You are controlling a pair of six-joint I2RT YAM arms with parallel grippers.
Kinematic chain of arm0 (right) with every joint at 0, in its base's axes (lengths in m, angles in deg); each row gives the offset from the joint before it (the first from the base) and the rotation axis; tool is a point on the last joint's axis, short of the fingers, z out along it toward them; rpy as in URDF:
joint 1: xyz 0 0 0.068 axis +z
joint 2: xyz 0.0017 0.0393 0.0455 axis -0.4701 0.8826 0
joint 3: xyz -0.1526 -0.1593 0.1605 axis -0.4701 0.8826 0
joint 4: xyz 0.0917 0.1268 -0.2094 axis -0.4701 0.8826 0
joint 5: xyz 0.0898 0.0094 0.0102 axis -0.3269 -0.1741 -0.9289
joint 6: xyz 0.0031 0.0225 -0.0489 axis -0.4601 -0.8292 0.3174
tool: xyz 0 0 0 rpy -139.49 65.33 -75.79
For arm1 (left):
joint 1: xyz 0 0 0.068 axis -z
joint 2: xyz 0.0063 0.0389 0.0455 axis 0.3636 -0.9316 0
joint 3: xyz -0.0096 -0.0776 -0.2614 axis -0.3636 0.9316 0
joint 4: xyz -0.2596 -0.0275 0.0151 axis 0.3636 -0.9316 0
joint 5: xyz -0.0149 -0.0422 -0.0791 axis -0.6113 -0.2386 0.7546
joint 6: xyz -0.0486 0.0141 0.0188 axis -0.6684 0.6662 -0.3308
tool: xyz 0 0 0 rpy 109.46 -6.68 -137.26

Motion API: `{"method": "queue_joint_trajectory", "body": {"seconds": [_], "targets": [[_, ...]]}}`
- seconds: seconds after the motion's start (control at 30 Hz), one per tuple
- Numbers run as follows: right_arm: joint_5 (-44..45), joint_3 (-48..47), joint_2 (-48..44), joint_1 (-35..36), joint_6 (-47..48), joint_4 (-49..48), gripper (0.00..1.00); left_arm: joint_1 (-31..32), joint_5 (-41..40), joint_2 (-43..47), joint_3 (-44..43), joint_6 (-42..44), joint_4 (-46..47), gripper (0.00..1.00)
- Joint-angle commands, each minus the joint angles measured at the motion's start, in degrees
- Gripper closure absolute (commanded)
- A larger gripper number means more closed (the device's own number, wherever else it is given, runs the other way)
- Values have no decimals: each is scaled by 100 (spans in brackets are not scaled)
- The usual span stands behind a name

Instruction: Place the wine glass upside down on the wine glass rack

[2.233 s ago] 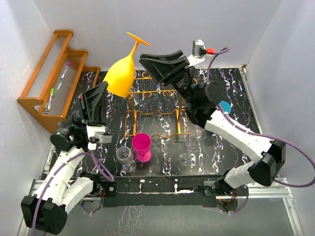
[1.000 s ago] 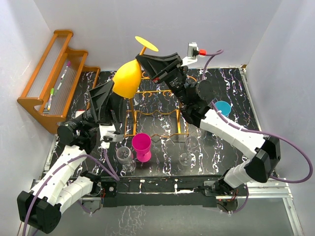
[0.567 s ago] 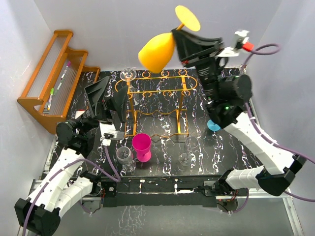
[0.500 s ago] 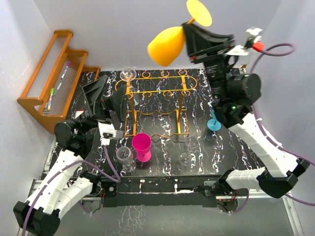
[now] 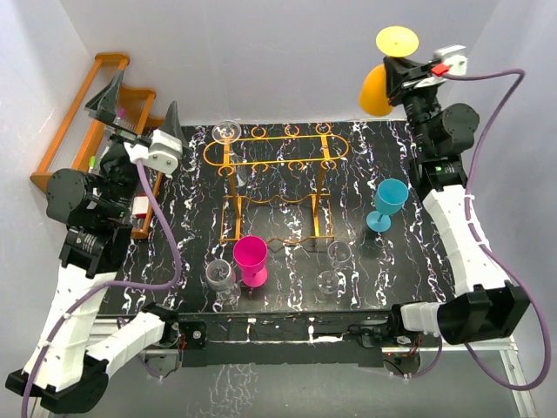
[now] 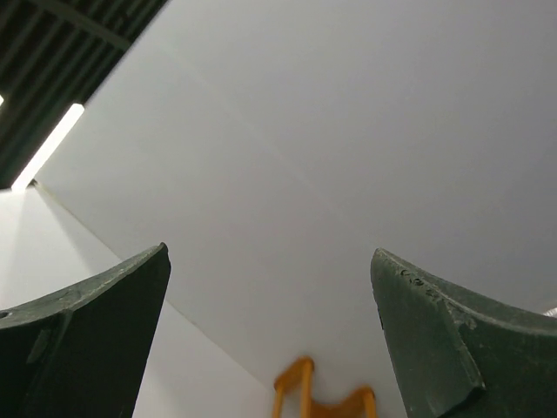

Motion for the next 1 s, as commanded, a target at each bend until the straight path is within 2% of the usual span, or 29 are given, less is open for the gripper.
{"method": "queue_joint_trajectory", "body": {"seconds": [0.0, 0.1, 0.2, 0.23, 0.4, 0.67, 0.97], "targets": [[-1275, 132, -3, -245, 428, -123, 92, 26, -1064, 219, -50, -539, -1203, 3], [-1976, 176, 199, -556, 363, -109, 92, 26, -1349, 442, 79, -628, -1500, 3], [-2744, 236, 543, -1005, -9, -548, 92, -52, -1502, 655, 230, -789, -1765, 3], [-3183, 314, 658, -1166, -176, -894, 92, -124, -1454, 743, 320, -805, -1816, 3], [-4155, 758, 1274, -1567, -1343, -2469, 92, -260, -1402, 972, 562, -1059, -2162, 3], [-4697, 1120, 2466, -1557, -3429, -5885, 92, -461, -872, 1047, 564, -1627, -3183, 3], [-5120, 822, 3293, -1079, -3501, -6252, 92, -715, -381, 1135, 757, -2287, -3583, 3]]}}
